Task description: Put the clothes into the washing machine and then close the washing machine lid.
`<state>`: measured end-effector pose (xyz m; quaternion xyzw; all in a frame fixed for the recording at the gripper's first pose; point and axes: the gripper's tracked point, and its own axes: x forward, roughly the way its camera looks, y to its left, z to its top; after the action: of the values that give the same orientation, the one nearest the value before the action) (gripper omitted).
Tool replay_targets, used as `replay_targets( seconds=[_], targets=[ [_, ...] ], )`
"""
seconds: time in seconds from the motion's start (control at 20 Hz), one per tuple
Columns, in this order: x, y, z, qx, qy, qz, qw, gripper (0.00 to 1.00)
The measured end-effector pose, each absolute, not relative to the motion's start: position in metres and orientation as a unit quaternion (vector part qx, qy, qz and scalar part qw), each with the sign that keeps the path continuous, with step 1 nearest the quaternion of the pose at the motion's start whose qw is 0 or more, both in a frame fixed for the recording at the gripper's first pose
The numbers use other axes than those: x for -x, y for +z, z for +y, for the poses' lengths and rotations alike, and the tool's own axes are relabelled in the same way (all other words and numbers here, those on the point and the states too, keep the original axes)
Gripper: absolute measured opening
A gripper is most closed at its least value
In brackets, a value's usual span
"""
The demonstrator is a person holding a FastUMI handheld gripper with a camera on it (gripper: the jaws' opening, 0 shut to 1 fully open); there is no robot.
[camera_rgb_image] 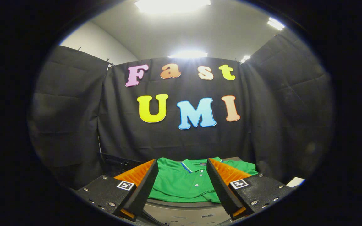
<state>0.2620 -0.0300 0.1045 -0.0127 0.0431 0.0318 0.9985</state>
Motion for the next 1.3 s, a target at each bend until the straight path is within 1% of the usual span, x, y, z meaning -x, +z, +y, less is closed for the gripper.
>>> replay_targets(
  seconds=[0.1,0.3,0.5,0.7,1.15,1.3],
  targets=[
    [-0.279,0.094,-0.035,0.014,0.036,0.070,0.997,0.95],
    [-0.316,0.081,-0.052,0.023,0.022,0.093,0.995,0.95],
    [-0.352,0.061,-0.075,0.030,-0.001,0.142,0.989,0.95],
    [-0.376,0.031,-0.082,0.017,-0.004,0.208,0.978,0.95],
    [-0.384,-0.029,-0.087,0.010,0.006,0.318,0.948,0.95],
    [-0.383,-0.027,-0.084,0.038,0.009,0.317,0.948,0.94]
  ],
)
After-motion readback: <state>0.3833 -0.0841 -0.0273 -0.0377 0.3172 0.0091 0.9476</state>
